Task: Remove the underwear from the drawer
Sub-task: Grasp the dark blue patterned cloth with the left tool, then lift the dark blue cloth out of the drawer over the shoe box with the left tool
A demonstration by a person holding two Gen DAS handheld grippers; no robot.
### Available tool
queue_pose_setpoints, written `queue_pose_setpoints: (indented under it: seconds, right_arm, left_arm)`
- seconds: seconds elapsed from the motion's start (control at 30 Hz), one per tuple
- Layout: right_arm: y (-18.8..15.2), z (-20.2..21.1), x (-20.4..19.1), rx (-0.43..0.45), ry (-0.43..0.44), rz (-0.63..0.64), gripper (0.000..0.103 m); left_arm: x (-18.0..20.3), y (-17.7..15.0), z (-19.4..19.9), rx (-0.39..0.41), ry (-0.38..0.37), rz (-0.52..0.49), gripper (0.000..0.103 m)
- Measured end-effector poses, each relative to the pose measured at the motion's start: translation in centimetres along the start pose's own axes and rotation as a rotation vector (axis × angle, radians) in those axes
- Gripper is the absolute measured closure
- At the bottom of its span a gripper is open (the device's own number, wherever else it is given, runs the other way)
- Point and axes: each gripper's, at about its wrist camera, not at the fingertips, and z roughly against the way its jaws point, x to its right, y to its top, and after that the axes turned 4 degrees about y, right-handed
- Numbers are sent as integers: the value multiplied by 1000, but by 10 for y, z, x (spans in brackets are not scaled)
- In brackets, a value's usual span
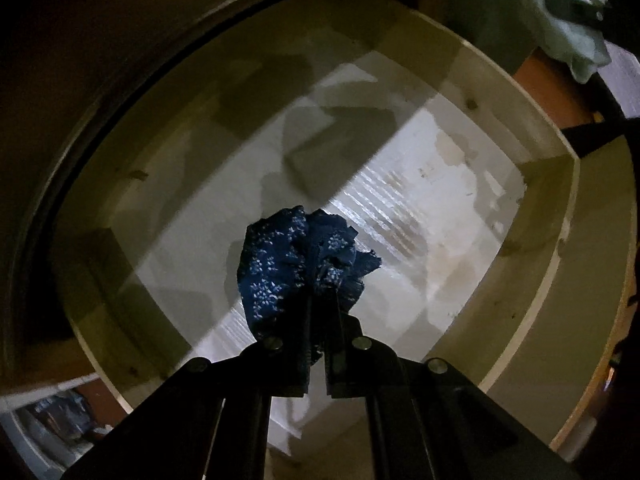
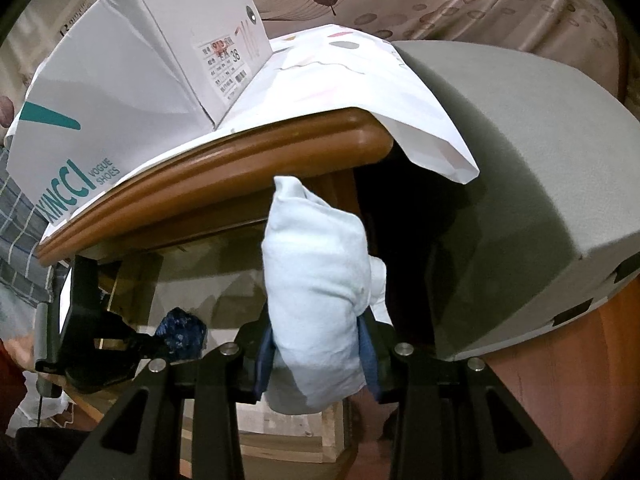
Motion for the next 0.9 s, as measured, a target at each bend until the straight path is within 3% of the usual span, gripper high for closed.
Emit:
queue_pose_setpoints:
  seconds: [0.2, 0.27, 0.33, 0.4, 0.47, 0.6, 0.63, 0.8, 0.83, 0.87, 0.9]
  right_arm:
    - [0, -2, -4, -4, 9, 0, 67]
    - [1, -2, -5, -3, 15, -2, 66]
    - [1, -1, -4, -6, 20, -4, 66]
    - [1, -3, -5, -10, 22, -2, 66]
    - [1, -1, -4, -12, 24, -1, 66]
    - [0, -1, -4, -13, 28, 0, 66]
    - [0, -2, -5, -15, 27, 3, 66]
    - [0, -2, -5, -14, 26, 3, 66]
    - [0, -2, -5, -15, 26, 2, 66]
    - [0, -3, -5, -17, 26, 0, 66]
    - [0, -2, -4, -18, 25, -1, 66]
  left_arm:
    - [-12, -35, 16, -19, 7, 37, 100]
    - [-15, -42, 11, -23, 29, 43, 93]
    - [-17, -42, 11, -31, 31, 60, 92]
    - [-13, -38, 6, -21, 81, 49, 79]
    - [-10, -38, 7, -10, 121, 18, 45]
    - [-8, -34, 11, -6, 170, -34, 36]
    - [-11, -33, 10, -26, 170, -37, 30]
    - [-10, -11, -38, -87, 165, -70, 30]
    - [-10, -9, -40, -95, 153, -69, 42]
    - [-11, -8, -39, -96, 125, -67, 61]
    - [-12, -7, -39, -98, 108, -60, 67]
